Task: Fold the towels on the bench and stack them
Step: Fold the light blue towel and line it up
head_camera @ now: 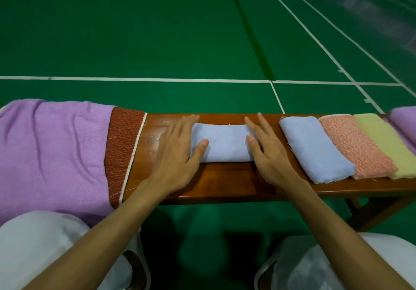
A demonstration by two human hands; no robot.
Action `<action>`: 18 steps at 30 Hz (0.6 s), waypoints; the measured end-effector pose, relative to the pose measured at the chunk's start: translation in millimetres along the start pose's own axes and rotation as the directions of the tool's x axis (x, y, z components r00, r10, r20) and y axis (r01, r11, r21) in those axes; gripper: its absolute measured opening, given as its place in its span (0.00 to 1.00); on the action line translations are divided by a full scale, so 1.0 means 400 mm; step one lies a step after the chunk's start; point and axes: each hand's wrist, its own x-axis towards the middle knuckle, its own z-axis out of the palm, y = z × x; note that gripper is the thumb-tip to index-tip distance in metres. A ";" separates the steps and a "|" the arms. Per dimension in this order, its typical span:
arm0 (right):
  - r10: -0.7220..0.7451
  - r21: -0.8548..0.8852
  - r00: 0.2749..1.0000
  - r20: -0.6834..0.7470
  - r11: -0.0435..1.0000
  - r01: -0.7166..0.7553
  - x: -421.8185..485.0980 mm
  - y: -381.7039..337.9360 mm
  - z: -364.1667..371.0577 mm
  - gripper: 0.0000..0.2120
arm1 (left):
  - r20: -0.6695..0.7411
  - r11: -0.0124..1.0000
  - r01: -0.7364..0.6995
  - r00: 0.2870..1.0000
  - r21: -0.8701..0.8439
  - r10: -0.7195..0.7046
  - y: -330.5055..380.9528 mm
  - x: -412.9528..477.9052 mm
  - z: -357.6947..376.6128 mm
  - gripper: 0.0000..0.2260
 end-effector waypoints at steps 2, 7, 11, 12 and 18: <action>0.118 0.001 0.986 -0.120 0.993 -0.119 -0.003 -0.012 -0.006 0.25 | -0.131 0.984 0.134 0.984 0.116 -0.119 0.007 0.000 -0.004 0.24; 0.399 -0.137 0.917 -0.023 0.907 -0.398 0.027 -0.052 -0.014 0.27 | -0.011 0.831 0.482 0.866 0.278 -0.499 0.023 0.023 -0.004 0.33; 0.453 -0.229 0.891 0.038 0.871 -0.434 0.052 -0.093 0.000 0.27 | 0.062 0.816 0.489 0.846 0.308 -0.530 0.034 0.038 0.006 0.35; 0.471 -0.216 0.881 0.047 0.866 -0.452 0.056 -0.101 0.003 0.25 | 0.086 0.813 0.496 0.836 0.306 -0.542 0.034 0.043 0.009 0.34; 0.514 0.021 0.852 0.095 0.855 -0.518 0.053 -0.113 -0.004 0.17 | 0.283 0.777 0.629 0.738 0.042 -0.613 0.030 0.064 -0.015 0.31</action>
